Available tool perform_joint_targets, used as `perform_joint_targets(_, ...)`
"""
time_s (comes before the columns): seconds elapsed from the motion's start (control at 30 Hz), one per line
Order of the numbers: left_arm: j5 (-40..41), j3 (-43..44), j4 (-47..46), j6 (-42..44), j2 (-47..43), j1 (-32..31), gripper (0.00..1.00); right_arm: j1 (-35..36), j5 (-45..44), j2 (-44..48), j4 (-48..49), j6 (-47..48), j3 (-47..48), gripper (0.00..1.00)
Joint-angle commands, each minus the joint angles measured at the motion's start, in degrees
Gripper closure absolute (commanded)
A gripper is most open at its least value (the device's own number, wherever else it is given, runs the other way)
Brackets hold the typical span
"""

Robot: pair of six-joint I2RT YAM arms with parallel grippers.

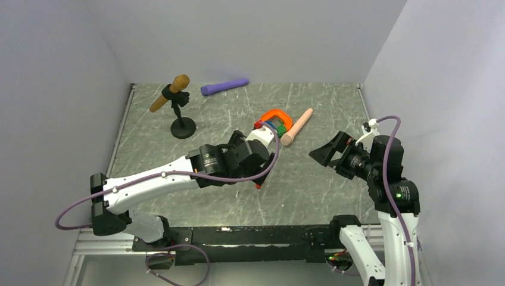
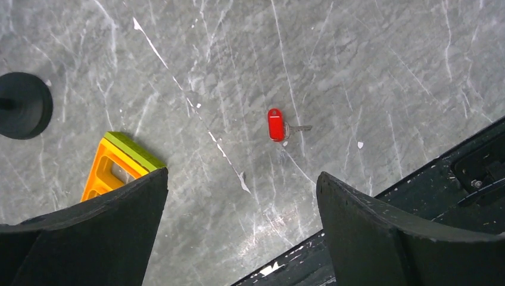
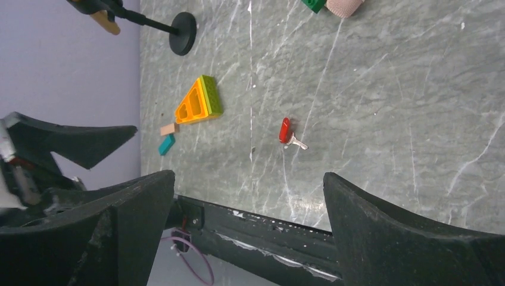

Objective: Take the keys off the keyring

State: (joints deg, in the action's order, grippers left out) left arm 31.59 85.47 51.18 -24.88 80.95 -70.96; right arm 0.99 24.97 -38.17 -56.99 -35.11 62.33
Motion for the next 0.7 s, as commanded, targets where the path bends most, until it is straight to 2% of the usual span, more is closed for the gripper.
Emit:
perform_joint_targets(0.0,-1.89,-2.26,-2.31,-3.38,0.1,-0.49,0.01,-0.01,-2.82,1.02,-2.92,-0.2,3.67,0.0)
perform_joint_targets(0.23,-1.76,-8.62,-5.28,-8.95,0.48,-0.75,0.01,-0.03,-3.21,0.65,-5.3,-1.59,4.08,0.0)
perform_joint_targets(0.37,-0.56,-11.22,-6.47,-12.44,1.86,-0.79,0.05,-0.03,-2.55,1.63,-4.94,-0.42,4.69,0.0)
perform_joint_targets(0.67,-1.81,-13.79,-10.46,-13.3,7.12,-0.78,0.11,0.02,-0.2,0.92,-4.82,0.15,4.44,0.0)
